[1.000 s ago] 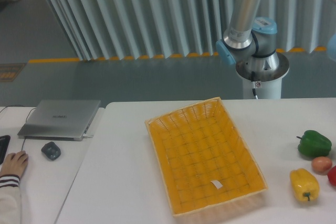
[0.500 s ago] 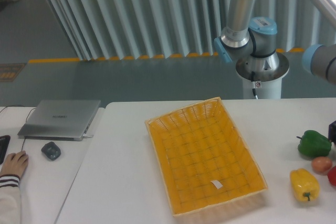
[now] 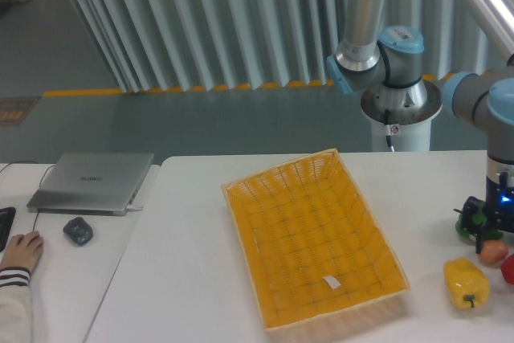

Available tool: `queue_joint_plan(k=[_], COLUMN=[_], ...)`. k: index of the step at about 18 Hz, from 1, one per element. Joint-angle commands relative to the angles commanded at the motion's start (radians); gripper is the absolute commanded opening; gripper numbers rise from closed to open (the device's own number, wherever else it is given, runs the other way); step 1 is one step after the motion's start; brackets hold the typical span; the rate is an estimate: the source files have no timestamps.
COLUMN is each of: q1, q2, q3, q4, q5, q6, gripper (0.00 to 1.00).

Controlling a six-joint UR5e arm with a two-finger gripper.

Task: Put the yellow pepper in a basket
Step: 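Move the gripper down over the yellow bell pepper, then lower the open gripper around the yellow pepper and close it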

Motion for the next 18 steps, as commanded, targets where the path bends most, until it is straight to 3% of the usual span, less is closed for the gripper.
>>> queue_joint_plan(k=[8,10,15,18], q1=[-0.061,-0.084,-0.101,-0.074], q2=[-0.018,-0.055,-0.066,-0.034], q3=[0.015,0.032,0.031,0.037], q4=[0.003,0.002,0.0,-0.005], q5=[-0.003,0.008,0.043,0.041], q6=[-0.264,-0.282,-0.31,-0.28], gripper=[1.0,1.0,1.0,1.0])
